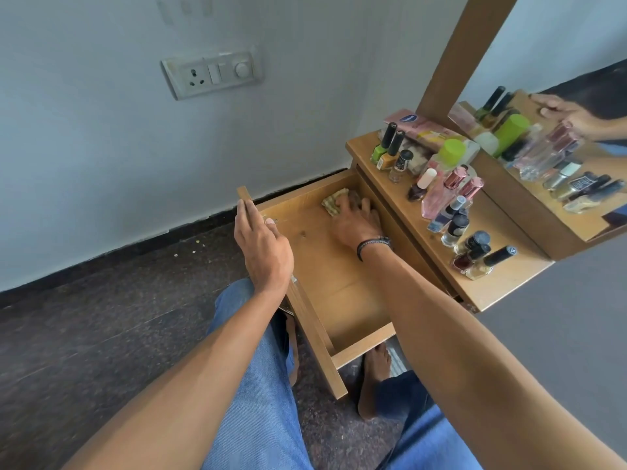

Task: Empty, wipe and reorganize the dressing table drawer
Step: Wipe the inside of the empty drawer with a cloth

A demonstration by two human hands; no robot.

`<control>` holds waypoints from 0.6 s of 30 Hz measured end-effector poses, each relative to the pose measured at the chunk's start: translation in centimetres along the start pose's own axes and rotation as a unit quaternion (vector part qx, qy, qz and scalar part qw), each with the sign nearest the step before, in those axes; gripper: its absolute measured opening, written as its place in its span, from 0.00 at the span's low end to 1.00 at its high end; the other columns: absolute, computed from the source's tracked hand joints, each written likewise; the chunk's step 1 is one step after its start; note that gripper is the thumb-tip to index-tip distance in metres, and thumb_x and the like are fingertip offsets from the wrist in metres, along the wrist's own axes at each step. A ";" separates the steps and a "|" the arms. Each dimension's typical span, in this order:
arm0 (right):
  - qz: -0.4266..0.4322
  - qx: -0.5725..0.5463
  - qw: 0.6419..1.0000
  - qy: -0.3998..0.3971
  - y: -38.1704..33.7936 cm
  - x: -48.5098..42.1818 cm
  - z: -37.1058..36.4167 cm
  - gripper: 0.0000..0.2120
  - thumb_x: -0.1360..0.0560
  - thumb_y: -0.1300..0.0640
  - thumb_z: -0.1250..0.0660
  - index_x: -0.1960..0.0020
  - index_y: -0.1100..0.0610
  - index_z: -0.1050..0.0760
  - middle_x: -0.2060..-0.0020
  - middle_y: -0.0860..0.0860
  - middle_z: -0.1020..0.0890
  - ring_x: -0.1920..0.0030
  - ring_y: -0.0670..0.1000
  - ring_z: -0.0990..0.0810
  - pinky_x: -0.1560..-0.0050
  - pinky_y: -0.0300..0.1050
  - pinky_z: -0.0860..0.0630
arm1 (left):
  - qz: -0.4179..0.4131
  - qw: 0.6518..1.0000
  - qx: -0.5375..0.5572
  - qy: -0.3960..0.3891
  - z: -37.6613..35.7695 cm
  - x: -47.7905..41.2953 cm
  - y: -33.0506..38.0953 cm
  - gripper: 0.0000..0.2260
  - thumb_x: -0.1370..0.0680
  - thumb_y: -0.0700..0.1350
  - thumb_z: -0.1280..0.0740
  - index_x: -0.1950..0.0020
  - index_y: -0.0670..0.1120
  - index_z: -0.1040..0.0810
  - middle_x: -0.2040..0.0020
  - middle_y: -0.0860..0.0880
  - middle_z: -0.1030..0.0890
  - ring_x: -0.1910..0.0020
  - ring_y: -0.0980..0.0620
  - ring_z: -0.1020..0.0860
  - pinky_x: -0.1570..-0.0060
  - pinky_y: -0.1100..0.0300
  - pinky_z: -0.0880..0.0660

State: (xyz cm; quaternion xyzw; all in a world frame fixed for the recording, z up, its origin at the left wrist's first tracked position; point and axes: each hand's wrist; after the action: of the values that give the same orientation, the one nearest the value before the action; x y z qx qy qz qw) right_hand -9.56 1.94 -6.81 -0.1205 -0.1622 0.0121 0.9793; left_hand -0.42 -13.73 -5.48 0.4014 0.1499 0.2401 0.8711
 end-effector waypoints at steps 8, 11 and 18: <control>-0.069 -0.106 0.991 -0.033 -0.8 2.1 0.5 0.24 0.22 0.54 0.41 0.27 0.49 0.40 0.28 0.61 0.38 0.27 0.66 0.39 0.27 0.63 0.40 | 0.003 1.000 -0.004 -0.002 0.2 0.2 0.1 0.24 0.14 0.42 0.46 0.18 0.42 0.45 0.18 0.49 0.46 0.20 0.48 0.47 0.26 0.55 0.39; -0.036 -0.068 0.997 -0.022 -0.4 4.9 -1.5 0.29 0.22 0.57 0.40 0.23 0.53 0.44 0.27 0.62 0.32 0.24 0.62 0.41 0.28 0.64 0.35 | -0.001 1.000 -0.002 -0.002 0.3 0.2 0.1 0.24 0.14 0.42 0.47 0.18 0.43 0.46 0.18 0.49 0.46 0.20 0.48 0.47 0.26 0.55 0.39; 0.000 -0.034 0.999 -0.012 2.2 8.0 -3.5 0.24 0.20 0.49 0.42 0.26 0.50 0.43 0.32 0.59 0.26 0.27 0.61 0.37 0.34 0.61 0.29 | -0.003 1.000 -0.005 0.001 0.1 0.2 -0.2 0.24 0.14 0.42 0.47 0.18 0.43 0.46 0.18 0.49 0.46 0.20 0.48 0.47 0.27 0.59 0.41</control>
State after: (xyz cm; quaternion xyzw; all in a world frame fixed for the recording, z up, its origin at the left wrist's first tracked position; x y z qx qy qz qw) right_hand -0.86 3.75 -8.04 -0.1534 -0.1741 0.0084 0.9727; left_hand -0.12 -13.76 -5.59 0.3965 0.1507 0.2386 0.8736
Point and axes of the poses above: each hand's wrist, its own x-axis away from the middle knuckle, its own z-axis out of the back of the hand, y = z × x
